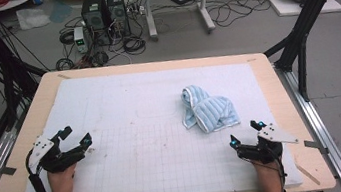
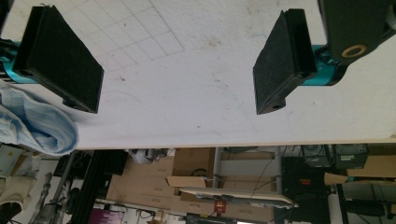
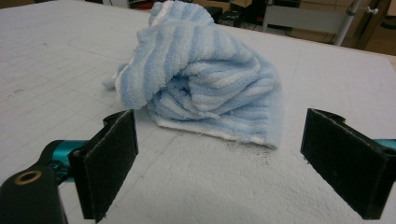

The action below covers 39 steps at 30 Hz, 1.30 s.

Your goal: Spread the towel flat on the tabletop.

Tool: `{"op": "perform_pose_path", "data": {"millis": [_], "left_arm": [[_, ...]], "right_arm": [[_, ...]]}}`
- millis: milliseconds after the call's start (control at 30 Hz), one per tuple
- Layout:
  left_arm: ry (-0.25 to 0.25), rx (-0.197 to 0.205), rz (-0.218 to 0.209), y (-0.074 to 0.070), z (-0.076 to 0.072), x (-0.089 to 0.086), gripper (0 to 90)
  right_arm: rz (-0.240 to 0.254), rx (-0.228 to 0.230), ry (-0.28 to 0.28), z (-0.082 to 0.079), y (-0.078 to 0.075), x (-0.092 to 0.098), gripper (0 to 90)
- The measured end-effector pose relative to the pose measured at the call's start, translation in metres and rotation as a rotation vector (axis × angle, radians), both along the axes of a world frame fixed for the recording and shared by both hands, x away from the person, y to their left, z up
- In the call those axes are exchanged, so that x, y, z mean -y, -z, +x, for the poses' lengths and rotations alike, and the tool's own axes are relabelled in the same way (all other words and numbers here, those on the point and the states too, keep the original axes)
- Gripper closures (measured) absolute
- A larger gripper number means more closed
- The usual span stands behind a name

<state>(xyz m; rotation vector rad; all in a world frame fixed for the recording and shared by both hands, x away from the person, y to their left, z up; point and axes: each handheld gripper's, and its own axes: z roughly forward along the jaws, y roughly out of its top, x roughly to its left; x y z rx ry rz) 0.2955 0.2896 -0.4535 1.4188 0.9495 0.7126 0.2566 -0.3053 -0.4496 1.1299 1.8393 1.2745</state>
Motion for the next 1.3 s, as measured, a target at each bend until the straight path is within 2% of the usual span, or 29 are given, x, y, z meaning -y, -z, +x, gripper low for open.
{"op": "perform_pose_path", "data": {"millis": [367,567,667,767,833,1033,1133,1167,1200,1300], "left_arm": [[-0.004,0.001,0.004,0.0,0.0,0.001,16.8],[-0.002,0.002,0.011,0.0,0.0,0.002,17.1],[0.003,-0.002,0.006,0.0,0.0,0.001,17.1],[0.009,0.015,-0.002,0.0,-0.001,0.0,17.6],[0.012,0.011,0.006,0.0,-0.001,0.001,17.6],[0.044,-0.012,-0.033,-0.001,0.001,-0.001,19.3],[0.051,0.001,-0.04,-0.008,0.002,0.003,19.0],[0.072,0.013,-0.038,-0.016,0.003,0.008,18.8],[0.072,0.013,-0.038,-0.016,0.003,0.008,18.9],[0.113,0.021,-0.04,-0.03,0.005,0.02,18.1]], "right_arm": [[0.004,-0.003,-0.002,0.0,0.0,0.0,10.2],[0.0,0.015,-0.002,-0.001,0.0,0.0,10.1],[0.01,0.001,-0.003,0.0,0.0,0.0,10.1],[0.001,0.007,-0.003,-0.001,0.0,0.0,10.2],[0.008,0.012,0.0,-0.001,0.0,0.001,10.2],[0.014,0.007,-0.001,-0.001,0.0,0.001,10.1],[0.012,0.005,-0.002,0.0,0.0,0.001,10.2],[0.013,0.004,-0.002,0.0,0.0,0.001,10.2],[0.013,0.004,-0.002,0.0,0.0,0.001,10.2],[0.014,0.002,0.001,-0.001,0.0,0.001,10.2]]}}
